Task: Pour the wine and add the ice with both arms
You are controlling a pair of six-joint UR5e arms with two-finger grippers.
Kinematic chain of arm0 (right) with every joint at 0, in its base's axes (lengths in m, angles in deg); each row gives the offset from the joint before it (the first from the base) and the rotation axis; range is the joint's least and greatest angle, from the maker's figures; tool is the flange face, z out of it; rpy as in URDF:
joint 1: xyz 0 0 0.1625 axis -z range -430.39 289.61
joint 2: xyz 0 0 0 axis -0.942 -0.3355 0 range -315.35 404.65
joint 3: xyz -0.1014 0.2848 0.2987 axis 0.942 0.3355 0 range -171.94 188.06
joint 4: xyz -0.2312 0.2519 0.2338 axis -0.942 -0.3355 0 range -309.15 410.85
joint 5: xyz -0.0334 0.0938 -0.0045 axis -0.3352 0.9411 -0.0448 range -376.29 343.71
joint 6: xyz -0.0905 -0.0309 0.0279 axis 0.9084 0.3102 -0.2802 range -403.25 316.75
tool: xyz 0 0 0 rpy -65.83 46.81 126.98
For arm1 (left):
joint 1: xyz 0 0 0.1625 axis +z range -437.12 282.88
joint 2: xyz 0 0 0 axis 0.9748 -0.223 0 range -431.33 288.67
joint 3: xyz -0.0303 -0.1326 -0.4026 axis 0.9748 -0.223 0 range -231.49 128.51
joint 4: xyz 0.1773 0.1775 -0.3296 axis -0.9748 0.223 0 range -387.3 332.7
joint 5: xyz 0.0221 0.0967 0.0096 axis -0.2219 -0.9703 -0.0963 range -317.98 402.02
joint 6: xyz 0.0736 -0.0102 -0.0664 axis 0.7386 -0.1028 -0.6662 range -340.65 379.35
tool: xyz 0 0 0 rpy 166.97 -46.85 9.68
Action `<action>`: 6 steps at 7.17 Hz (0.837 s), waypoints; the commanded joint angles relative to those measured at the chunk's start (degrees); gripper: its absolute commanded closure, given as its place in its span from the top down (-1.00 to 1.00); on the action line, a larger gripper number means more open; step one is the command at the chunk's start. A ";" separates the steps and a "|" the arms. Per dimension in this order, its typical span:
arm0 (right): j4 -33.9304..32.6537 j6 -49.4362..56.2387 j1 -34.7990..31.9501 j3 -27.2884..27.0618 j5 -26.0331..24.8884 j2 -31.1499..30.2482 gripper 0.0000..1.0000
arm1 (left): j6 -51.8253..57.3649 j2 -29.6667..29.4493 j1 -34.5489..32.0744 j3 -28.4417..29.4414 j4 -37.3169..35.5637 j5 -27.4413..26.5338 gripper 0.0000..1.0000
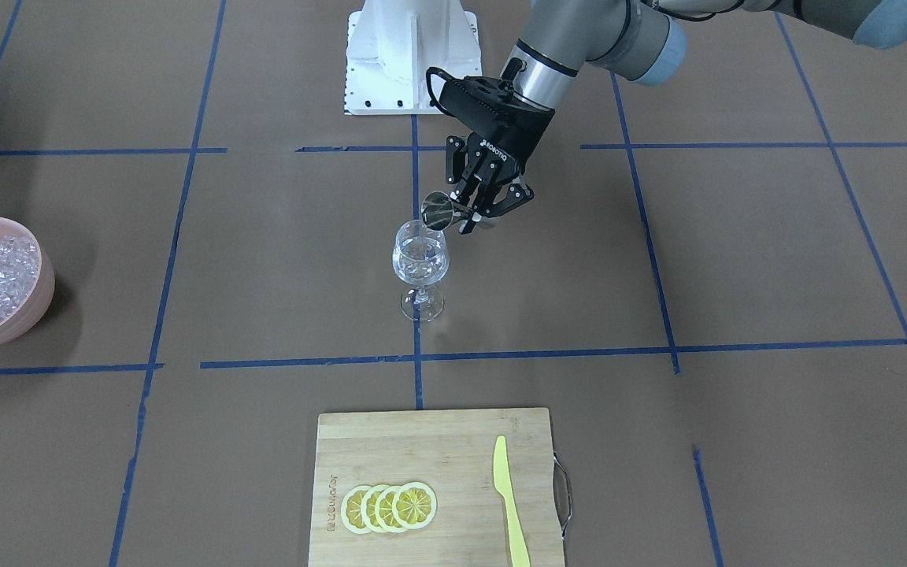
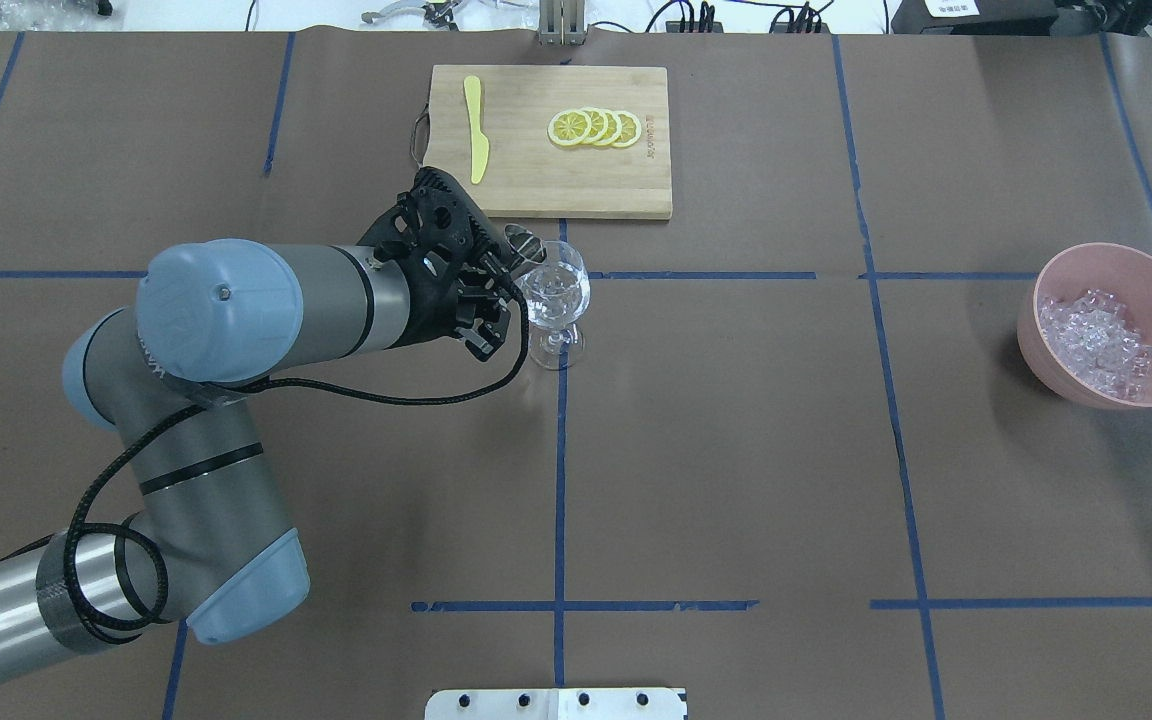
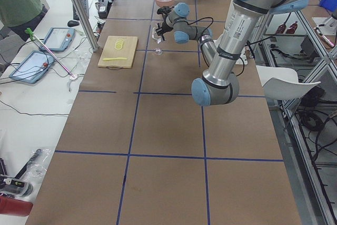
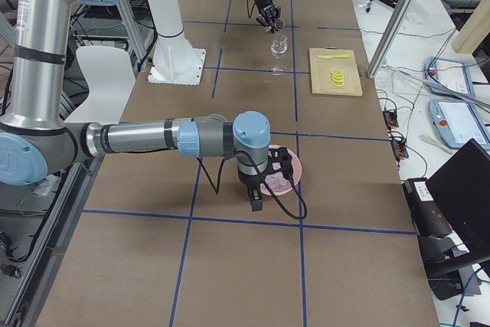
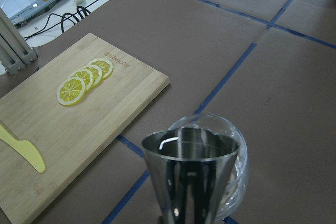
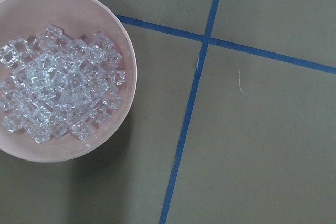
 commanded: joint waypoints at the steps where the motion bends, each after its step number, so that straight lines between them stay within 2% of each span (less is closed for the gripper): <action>1: 0.00 0.00 0.00 0.29 0.00 -0.03 1.00 | 0.06 -1.07 0.01 -0.15 -2.80 0.00 -1.00; 4: 0.00 0.00 0.00 0.29 0.00 -0.03 1.00 | 2.52 -2.12 -0.08 -2.86 -10.07 0.00 -1.00; 6: 0.00 0.00 0.00 0.29 0.09 -0.20 1.00 | 2.70 -5.88 -0.08 -2.70 -16.74 -0.09 -1.00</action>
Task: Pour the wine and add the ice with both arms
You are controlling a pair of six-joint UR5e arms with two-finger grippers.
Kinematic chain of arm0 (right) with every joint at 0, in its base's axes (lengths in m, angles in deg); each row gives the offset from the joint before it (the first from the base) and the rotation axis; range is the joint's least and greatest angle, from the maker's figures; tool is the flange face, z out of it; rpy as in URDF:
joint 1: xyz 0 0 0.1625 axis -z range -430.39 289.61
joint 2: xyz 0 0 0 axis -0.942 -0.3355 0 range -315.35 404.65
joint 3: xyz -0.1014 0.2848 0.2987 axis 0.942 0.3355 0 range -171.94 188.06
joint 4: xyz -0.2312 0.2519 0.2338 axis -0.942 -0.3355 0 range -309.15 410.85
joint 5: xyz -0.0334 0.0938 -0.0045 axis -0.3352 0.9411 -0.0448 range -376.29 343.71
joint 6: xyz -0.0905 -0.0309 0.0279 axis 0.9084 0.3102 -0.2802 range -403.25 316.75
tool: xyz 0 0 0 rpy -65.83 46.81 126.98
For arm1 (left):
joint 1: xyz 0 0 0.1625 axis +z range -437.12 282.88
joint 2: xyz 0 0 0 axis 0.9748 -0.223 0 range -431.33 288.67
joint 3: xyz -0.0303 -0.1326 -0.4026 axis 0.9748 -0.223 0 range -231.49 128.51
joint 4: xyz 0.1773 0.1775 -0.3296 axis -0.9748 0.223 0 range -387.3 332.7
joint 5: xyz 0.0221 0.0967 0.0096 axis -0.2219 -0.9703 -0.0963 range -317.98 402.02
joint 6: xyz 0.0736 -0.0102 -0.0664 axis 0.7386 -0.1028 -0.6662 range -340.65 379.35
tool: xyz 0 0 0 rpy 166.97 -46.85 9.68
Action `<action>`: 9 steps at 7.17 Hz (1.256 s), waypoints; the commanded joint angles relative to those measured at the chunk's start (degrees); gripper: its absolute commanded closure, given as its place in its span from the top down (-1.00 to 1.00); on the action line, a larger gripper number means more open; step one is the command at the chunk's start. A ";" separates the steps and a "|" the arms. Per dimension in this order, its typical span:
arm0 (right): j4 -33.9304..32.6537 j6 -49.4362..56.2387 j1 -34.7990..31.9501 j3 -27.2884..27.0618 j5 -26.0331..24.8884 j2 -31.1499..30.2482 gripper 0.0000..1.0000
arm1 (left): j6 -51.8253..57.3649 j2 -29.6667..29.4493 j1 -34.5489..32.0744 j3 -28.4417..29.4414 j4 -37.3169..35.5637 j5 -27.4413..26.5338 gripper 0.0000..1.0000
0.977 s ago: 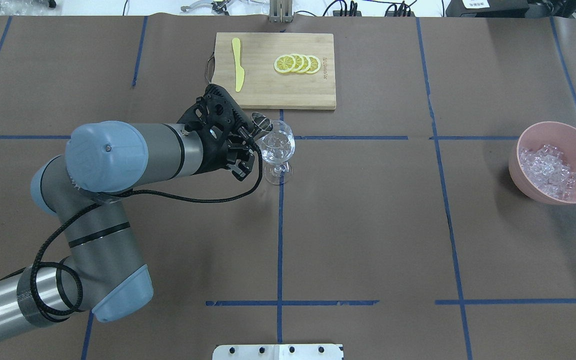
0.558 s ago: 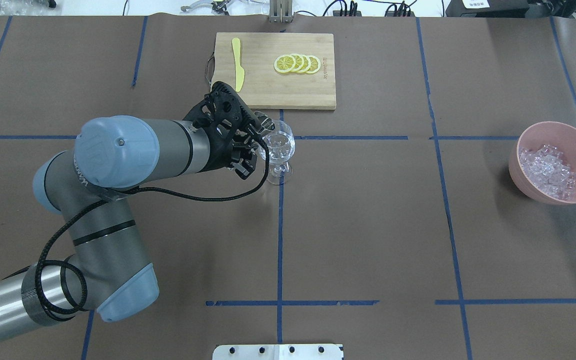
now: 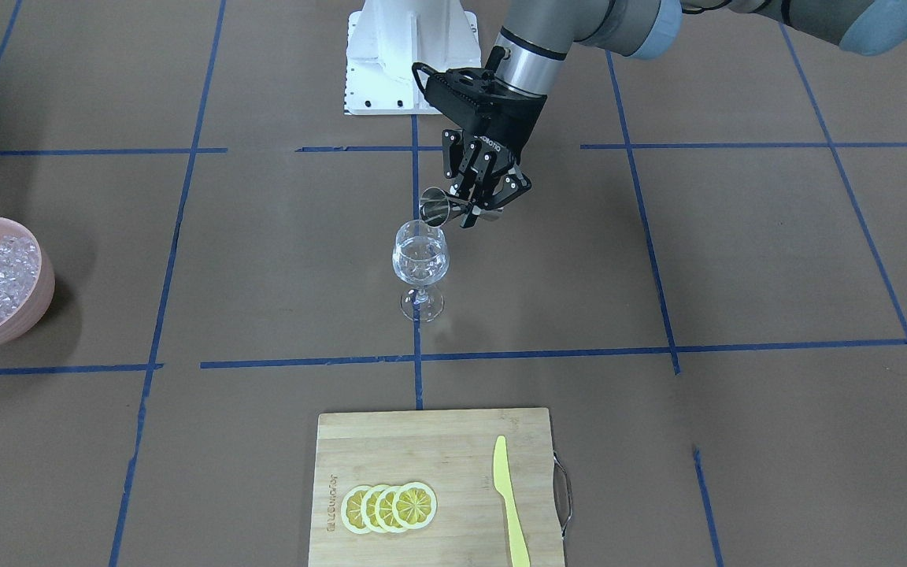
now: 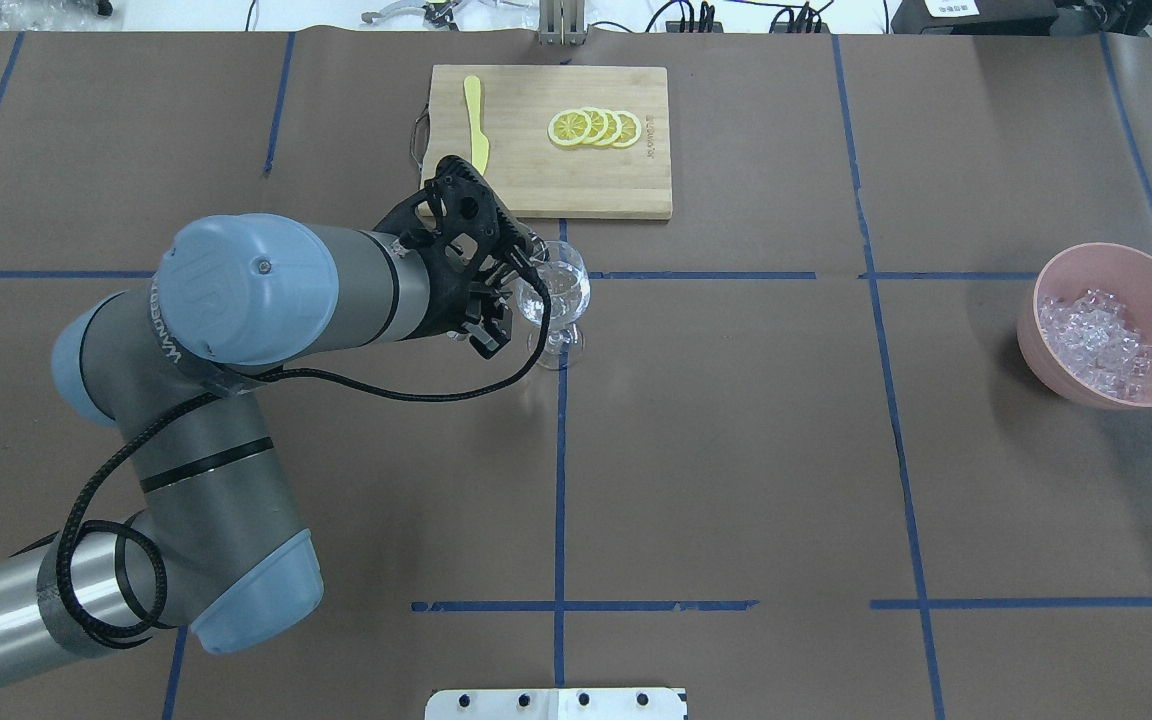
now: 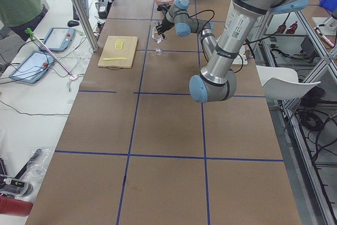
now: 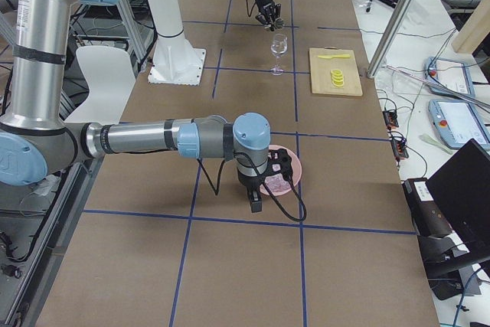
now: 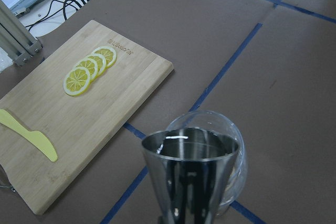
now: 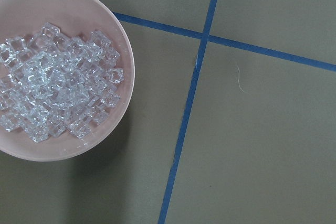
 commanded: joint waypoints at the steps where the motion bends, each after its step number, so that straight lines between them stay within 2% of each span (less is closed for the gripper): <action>1: 0.00 0.00 0.00 0.00 0.07 -0.12 1.00 | 0.49 -3.95 0.09 0.21 -7.19 -0.03 -1.00; 4: 0.00 0.00 0.00 0.00 0.07 -0.20 1.00 | 3.12 -4.66 0.00 -0.05 -11.94 -0.20 -1.00; 9: 0.00 0.00 0.00 0.00 -0.02 -0.21 1.00 | 5.41 -11.24 0.00 0.83 -27.13 -0.56 -1.00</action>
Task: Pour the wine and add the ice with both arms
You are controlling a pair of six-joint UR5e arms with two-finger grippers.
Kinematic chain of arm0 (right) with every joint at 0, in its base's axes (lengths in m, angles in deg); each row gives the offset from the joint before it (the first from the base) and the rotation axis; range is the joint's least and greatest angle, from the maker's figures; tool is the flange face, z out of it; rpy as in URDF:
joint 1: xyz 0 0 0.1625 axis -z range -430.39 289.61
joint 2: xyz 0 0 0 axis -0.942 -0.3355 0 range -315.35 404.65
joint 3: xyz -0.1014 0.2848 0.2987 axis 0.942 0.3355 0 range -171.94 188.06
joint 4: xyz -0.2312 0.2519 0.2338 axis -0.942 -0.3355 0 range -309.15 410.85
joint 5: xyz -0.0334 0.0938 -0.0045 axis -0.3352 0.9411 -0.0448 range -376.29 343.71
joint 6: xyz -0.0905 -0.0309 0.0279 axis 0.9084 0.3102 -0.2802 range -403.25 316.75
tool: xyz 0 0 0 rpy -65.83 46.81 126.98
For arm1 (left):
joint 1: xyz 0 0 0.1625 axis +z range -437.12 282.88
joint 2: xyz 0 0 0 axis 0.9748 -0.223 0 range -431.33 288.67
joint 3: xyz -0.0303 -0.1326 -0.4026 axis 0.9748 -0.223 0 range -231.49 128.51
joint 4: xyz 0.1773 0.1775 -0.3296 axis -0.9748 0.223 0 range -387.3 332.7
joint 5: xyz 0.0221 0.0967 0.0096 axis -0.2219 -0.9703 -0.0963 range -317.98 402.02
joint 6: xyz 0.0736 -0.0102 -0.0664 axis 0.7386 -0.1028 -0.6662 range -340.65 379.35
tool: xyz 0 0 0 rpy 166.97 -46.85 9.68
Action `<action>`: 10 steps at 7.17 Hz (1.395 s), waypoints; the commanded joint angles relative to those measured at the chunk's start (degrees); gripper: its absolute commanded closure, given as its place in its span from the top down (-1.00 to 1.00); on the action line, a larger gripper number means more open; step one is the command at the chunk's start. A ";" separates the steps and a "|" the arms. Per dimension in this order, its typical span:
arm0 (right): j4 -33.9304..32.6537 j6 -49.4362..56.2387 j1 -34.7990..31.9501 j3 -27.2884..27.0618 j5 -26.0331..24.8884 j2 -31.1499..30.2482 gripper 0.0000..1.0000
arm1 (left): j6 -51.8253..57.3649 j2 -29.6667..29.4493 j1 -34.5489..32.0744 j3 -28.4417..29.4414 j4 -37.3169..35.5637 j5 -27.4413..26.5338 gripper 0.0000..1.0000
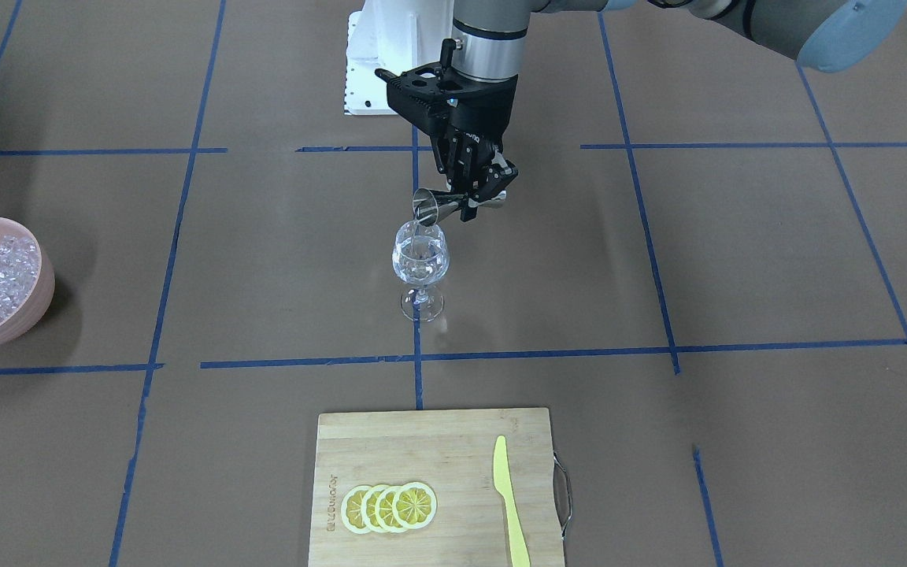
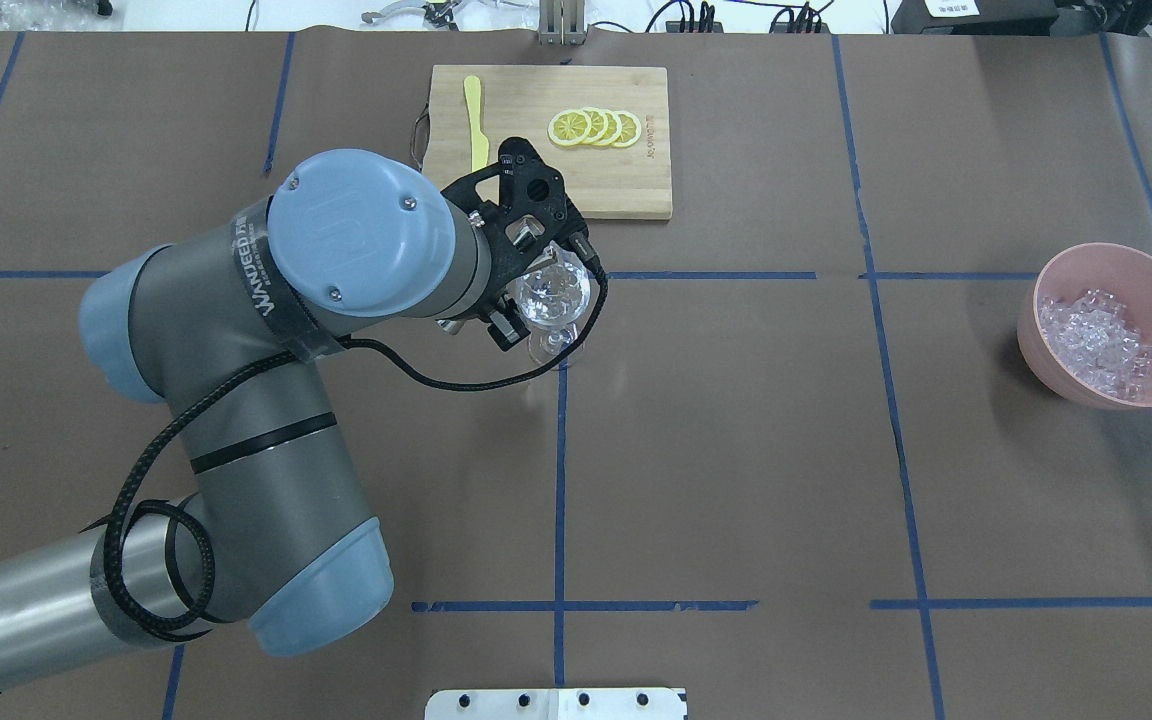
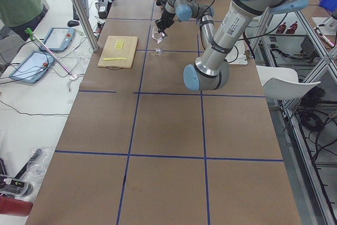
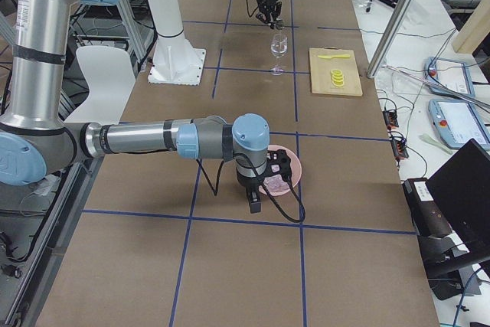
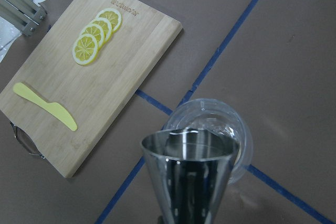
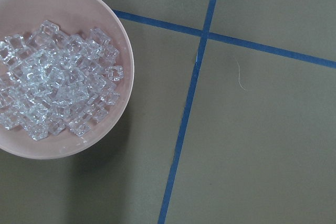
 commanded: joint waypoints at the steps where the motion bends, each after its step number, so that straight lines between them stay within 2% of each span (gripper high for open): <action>1: 0.00 0.00 0.00 -0.09 0.02 -0.17 1.00 | 1.02 -3.55 0.00 1.66 -6.01 -0.08 -1.00; 3: 0.00 0.00 0.00 -0.09 0.02 -0.26 1.00 | 1.55 -6.46 0.09 4.30 -9.53 -0.08 -1.00; 10: 0.00 0.09 0.00 -0.18 -0.07 -0.35 1.00 | 6.38 -7.61 0.00 4.22 -17.01 -2.18 -1.00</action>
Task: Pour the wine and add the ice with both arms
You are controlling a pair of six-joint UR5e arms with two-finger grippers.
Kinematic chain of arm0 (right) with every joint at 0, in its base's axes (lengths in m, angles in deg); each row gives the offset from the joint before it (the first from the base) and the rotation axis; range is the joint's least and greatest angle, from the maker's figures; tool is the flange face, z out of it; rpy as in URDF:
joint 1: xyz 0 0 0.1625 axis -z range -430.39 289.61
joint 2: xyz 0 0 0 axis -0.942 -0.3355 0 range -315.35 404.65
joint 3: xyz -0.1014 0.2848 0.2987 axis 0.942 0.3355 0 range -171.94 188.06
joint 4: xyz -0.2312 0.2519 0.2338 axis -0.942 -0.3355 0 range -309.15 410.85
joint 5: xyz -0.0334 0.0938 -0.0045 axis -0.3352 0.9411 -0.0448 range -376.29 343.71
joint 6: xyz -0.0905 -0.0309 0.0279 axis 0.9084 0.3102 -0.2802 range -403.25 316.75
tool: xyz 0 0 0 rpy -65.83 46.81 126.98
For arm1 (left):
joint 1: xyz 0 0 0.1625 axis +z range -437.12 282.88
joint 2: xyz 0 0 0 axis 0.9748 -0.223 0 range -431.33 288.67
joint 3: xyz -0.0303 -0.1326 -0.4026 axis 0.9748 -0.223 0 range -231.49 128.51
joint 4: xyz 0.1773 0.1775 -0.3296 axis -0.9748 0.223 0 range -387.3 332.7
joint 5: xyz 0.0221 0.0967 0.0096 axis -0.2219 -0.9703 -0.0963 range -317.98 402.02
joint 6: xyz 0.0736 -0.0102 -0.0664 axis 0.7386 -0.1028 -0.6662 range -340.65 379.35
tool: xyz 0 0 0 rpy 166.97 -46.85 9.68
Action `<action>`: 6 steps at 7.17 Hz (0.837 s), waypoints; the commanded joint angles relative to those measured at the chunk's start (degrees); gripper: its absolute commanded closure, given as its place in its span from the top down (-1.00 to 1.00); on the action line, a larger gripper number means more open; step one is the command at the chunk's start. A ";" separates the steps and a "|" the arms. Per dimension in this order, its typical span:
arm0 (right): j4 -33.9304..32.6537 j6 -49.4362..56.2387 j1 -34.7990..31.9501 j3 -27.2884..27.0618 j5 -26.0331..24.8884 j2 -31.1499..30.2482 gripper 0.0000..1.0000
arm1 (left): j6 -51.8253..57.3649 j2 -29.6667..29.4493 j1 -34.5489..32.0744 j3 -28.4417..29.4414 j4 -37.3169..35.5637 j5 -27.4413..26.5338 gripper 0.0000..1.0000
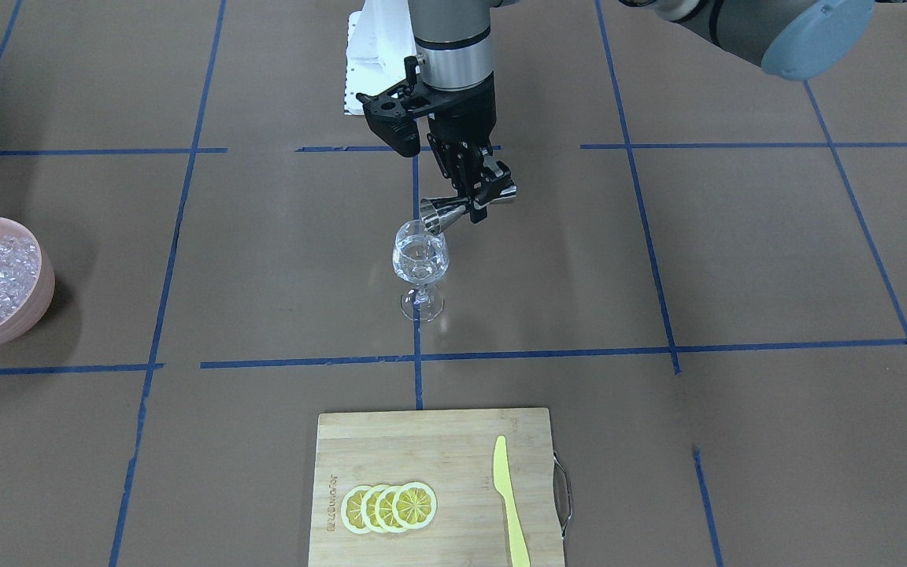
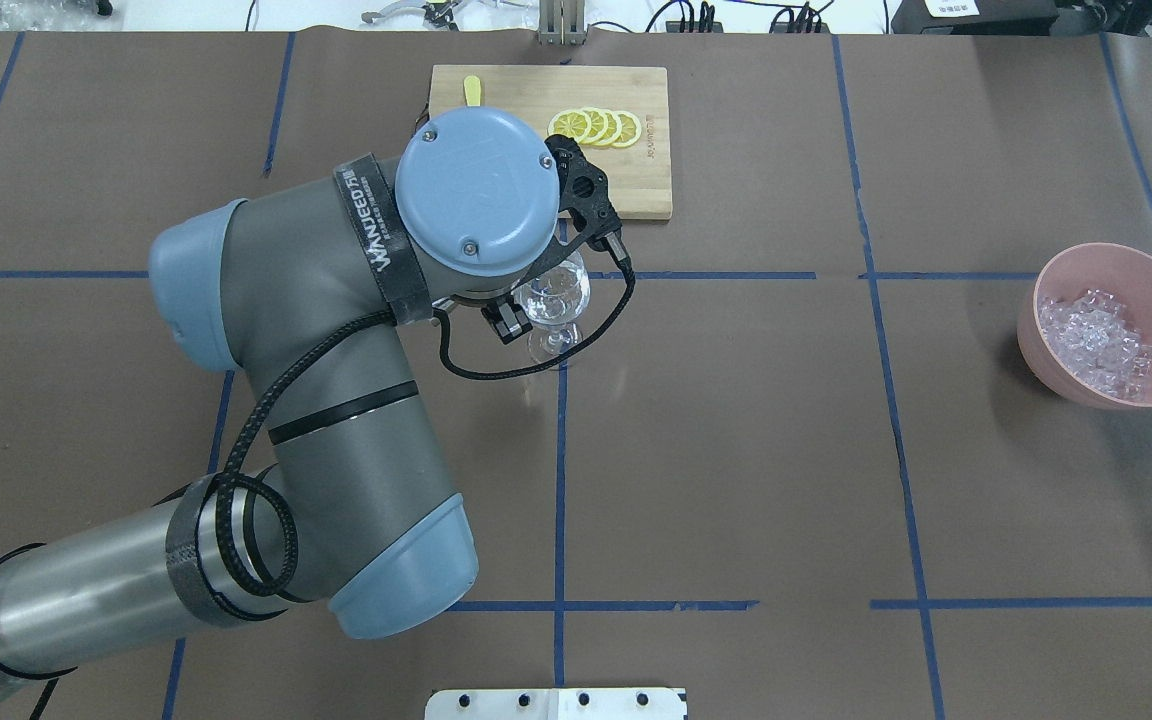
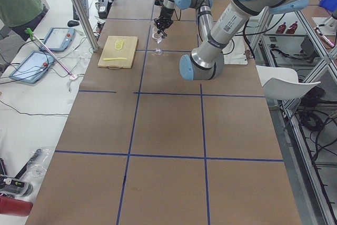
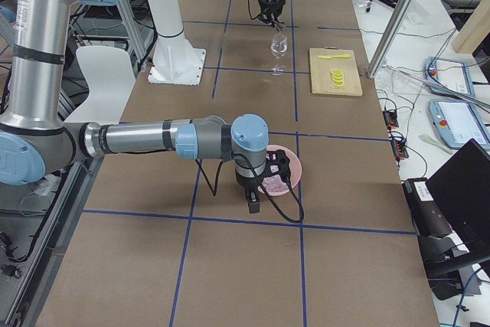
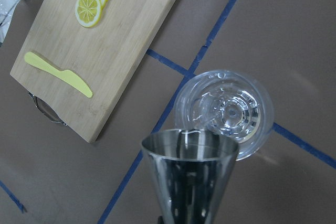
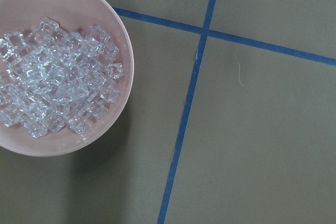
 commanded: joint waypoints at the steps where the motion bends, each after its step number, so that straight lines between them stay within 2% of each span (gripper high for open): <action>1: 0.08 0.00 0.00 0.00 -0.07 -0.09 1.00 | 1.19 -0.74 0.00 -0.03 -2.08 -0.48 -1.00; 4: -0.01 0.00 0.00 0.00 -0.07 -0.09 1.00 | 2.07 -0.48 -0.18 -1.61 -1.57 -0.22 -1.00; 5: -0.01 -0.08 0.00 0.08 -0.07 -0.09 1.00 | 1.54 0.56 -0.35 -2.91 0.61 -0.22 -1.00; 6: -0.01 -0.08 0.00 0.00 -0.07 -0.01 1.00 | 1.45 5.97 -0.61 -6.93 6.64 -0.22 -1.00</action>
